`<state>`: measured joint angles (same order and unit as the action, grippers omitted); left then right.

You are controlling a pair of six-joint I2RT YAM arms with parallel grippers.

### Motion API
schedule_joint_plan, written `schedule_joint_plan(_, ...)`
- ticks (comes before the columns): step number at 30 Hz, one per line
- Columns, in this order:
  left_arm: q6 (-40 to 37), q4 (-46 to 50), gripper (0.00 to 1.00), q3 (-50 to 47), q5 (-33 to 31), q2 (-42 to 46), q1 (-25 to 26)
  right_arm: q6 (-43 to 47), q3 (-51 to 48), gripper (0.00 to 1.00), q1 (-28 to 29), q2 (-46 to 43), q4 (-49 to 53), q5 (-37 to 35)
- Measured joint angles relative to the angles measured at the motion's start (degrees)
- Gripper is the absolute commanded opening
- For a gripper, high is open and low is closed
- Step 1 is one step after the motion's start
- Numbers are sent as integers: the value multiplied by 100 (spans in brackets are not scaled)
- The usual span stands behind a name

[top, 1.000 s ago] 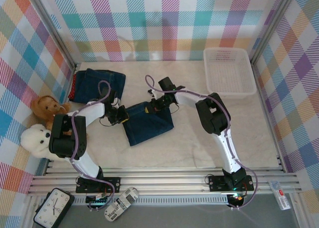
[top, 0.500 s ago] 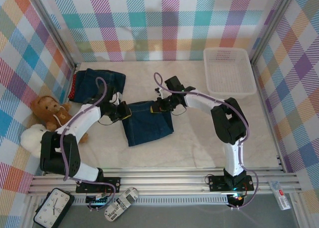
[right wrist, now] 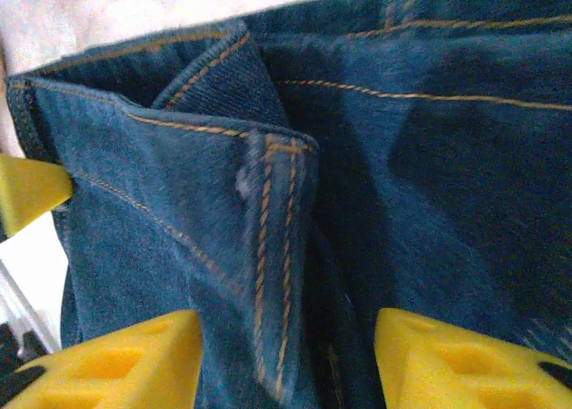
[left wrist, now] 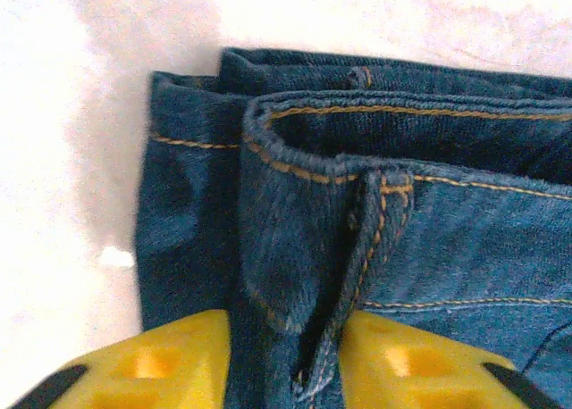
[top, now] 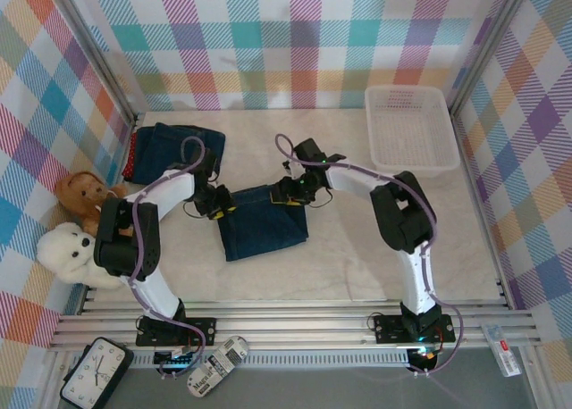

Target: Fold and stack the skirts

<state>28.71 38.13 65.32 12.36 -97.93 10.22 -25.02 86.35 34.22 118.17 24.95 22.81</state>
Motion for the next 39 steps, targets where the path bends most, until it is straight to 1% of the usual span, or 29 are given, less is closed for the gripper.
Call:
schedule_joint_plan(1, 13, 107, 41, 57, -55, 96, 0, -2, -39, 44, 2, -151, 26, -120)
schedule_joint_plan(2, 31, 219, 41, 116, -116, 240, 0, 0, -66, 29, 24, -321, 61, -243)
schedule_joint_plan(3, 55, 308, 40, 162, -153, 404, 0, -31, -66, 18, 35, -463, 63, -334)
schedule_joint_plan(5, 186, 402, 36, 201, -168, 734, 2, -74, -66, 8, 74, -647, 9, -393)
schedule_joint_plan(6, 291, 385, 34, 184, -92, 911, 17, -118, -59, 5, 111, -680, -39, -374)
schedule_joint_plan(9, 782, -42, 28, -170, 442, 1349, 57, -284, 46, 0, 256, -538, -205, -258)
schedule_joint_plan(12, 1377, -579, 28, -721, 938, 1464, 177, -487, 286, 0, 345, -157, -380, -195)
schedule_joint_plan(14, 1746, -896, 29, -1099, 1104, 1419, 299, -643, 444, 0, 411, 144, -529, -197)
schedule_joint_plan(18, 2277, -1342, 30, -1692, 1147, 1198, 417, -962, 693, 0, 439, 695, -678, -339)
schedule_joint_plan(21, 2470, -1554, 30, -2004, 1051, 824, 417, -1182, 861, 0, 439, 1058, -623, -656)
schedule_joint_plan(23, 2527, -1698, 30, -2017, 1165, 750, 398, -1257, 1032, 0, 459, 1145, -597, -765)
schedule_joint_plan(24, 2522, -1738, 30, -2015, 1167, 691, 402, -1279, 1091, 1, 468, 1154, -592, -855)
schedule_joint_plan(25, 2500, -1738, 32, -1989, 1204, 643, 402, -1300, 1106, 5, 468, 1156, -590, -916)
schedule_joint_plan(26, 2479, -1733, 35, -1956, 1228, 627, 400, -1316, 1104, 9, 468, 1154, -590, -944)
schedule_joint_plan(27, 2417, -1729, 40, -1906, 1252, 658, 402, -1318, 1080, 15, 466, 1147, -616, -966)
schedule_joint_plan(29, 2330, -1679, 53, -1790, 1252, 691, 402, -1279, 905, 23, 468, 1038, -763, -962)
schedule_joint_plan(31, 2175, -1432, 68, -1589, 1058, 761, 431, -1196, 584, 34, 472, 763, -857, -979)
schedule_joint_plan(33, 2046, -1080, 78, -1335, 828, 874, 437, -1097, 181, 43, 461, 376, -883, -977)
schedule_joint_plan(34, 1954, -898, 80, -1158, 715, 949, 437, -1034, 0, 52, 452, 177, -879, -946)
schedule_joint_plan(35, 1917, -778, 80, -994, 660, 999, 433, -986, -170, 63, 444, -13, -872, -890)
schedule_joint_plan(36, 1812, -658, 80, -752, 645, 1032, 433, -909, -328, 85, 444, -205, -876, -835)
schedule_joint_plan(37, 1718, -577, 81, -485, 651, 1032, 428, -866, -511, 99, 444, -409, -911, -754)
schedule_joint_plan(39, 1563, -538, 82, -59, 667, 1010, 428, -782, -894, 99, 439, -800, -1025, -568)
